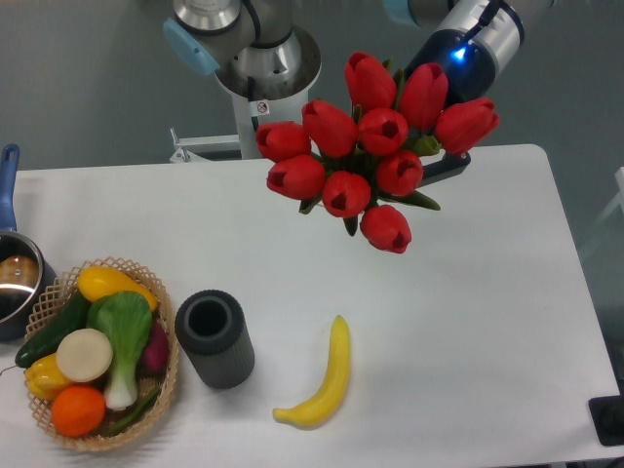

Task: Insert the flowers into the vase
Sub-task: 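Hold the red tulip bunch and begin moving it toward the black vase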

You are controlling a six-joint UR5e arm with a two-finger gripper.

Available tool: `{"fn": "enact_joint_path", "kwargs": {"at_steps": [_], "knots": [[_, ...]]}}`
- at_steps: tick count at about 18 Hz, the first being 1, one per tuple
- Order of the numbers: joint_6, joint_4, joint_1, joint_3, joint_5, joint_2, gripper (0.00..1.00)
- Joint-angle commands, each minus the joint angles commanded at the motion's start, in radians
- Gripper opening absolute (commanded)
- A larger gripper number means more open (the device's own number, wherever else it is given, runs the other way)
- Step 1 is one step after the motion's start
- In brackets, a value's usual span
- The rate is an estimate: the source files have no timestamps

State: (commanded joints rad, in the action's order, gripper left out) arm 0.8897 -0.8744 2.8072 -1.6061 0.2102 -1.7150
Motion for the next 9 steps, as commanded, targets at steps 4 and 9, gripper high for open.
{"fn": "enact_joint_path", "kwargs": {"at_steps": [4,9], "knots": [[0.0,0.0,-0.002,-0.003,0.002,0.0,0.23],[0.005,0.0,-0.02,0.0,0.0,-0.003,0.23]]}}
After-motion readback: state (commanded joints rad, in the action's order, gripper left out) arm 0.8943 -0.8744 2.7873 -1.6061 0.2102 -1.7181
